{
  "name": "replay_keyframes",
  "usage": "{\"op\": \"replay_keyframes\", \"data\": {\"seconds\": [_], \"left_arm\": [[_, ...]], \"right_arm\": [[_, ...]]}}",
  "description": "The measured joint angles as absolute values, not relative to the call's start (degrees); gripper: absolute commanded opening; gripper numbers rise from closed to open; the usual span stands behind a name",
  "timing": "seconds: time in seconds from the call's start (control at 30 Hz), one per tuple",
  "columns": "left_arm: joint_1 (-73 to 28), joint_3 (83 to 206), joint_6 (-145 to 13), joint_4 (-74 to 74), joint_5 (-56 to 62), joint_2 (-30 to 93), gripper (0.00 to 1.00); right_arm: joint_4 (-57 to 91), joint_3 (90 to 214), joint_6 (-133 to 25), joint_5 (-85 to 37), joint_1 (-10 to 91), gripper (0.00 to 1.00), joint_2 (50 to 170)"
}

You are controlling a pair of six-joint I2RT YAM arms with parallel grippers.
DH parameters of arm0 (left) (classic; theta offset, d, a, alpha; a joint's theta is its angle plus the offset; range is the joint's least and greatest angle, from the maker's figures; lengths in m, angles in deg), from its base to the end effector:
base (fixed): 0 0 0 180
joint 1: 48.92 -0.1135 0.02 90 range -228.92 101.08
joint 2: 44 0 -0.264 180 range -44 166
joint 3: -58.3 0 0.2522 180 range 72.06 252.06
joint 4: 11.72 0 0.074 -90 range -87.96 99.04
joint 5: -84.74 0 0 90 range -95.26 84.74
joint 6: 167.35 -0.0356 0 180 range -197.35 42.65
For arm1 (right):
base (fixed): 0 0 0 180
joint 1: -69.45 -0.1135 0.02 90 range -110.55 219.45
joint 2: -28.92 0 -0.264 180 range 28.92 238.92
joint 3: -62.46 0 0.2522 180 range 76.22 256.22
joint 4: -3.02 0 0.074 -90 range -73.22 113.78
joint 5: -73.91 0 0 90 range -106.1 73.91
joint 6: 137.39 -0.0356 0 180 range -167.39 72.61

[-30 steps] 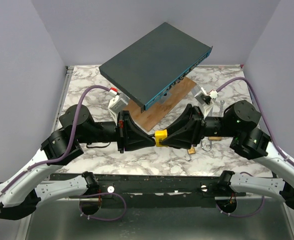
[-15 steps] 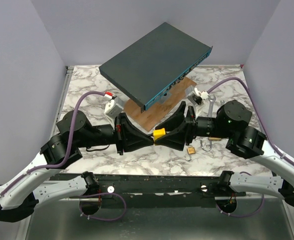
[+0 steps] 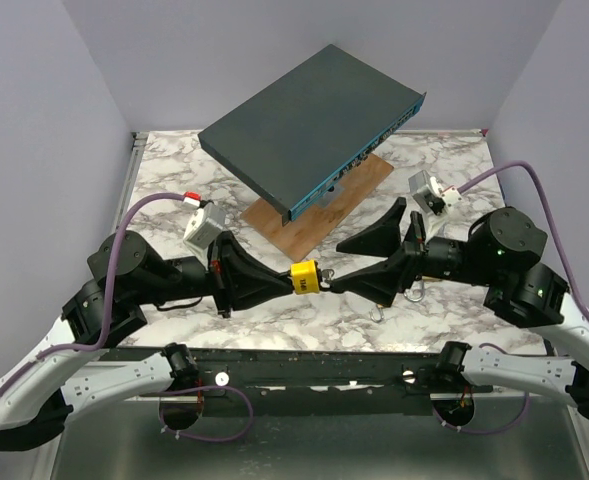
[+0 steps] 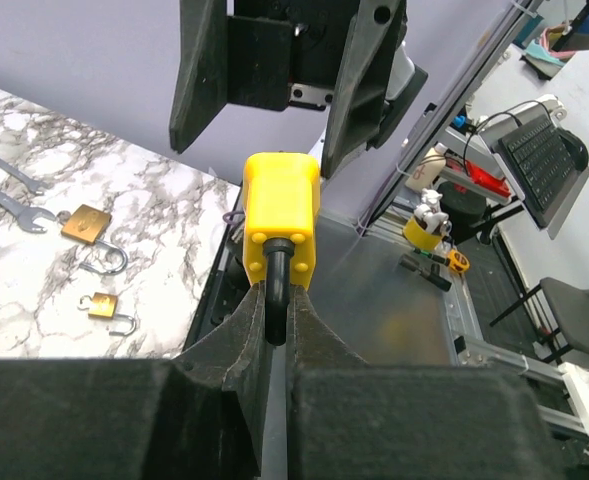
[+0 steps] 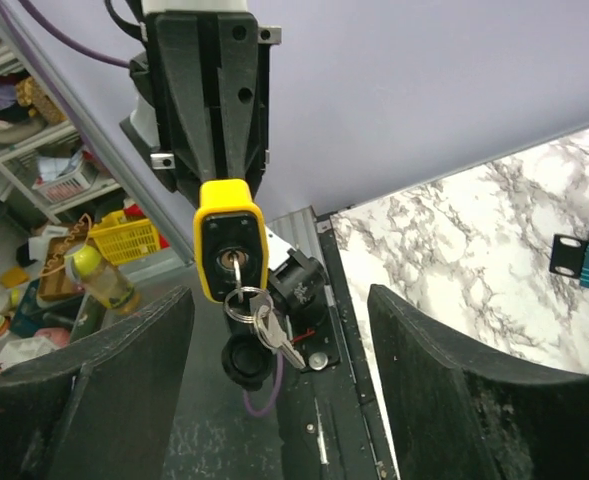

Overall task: Lock with the key
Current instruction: Lock the lock.

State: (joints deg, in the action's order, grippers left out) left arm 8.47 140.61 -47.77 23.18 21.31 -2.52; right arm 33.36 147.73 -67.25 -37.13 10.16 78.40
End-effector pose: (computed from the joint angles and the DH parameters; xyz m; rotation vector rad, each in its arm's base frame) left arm 0.0503 -0.1082 0.4642 0.8083 1.4837 -1.5277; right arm 0.0706 0.1439 0.4719 -0.8537 1.4063 1.3602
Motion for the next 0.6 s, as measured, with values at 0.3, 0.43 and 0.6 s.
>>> {"op": "replay_keyframes", "data": {"seconds": [0.3, 0.43, 0.6], "left_arm": [[8.47, 141.75, -50.13, 27.6, 21.42, -3.0, 0.0], [8.47, 141.77, -50.48, 28.98, 21.5, -2.81, 0.0], [8.47, 141.77, -50.66, 29.54, 21.48, -2.74, 0.0]], "right_arm": [[34.02, 149.15, -66.35, -41.88, 10.16, 0.6, 81.5], [34.7, 149.15, -66.2, -42.77, 10.16, 0.5, 82.72], [34.94, 149.15, -65.87, -42.97, 10.16, 0.38, 82.48]]}}
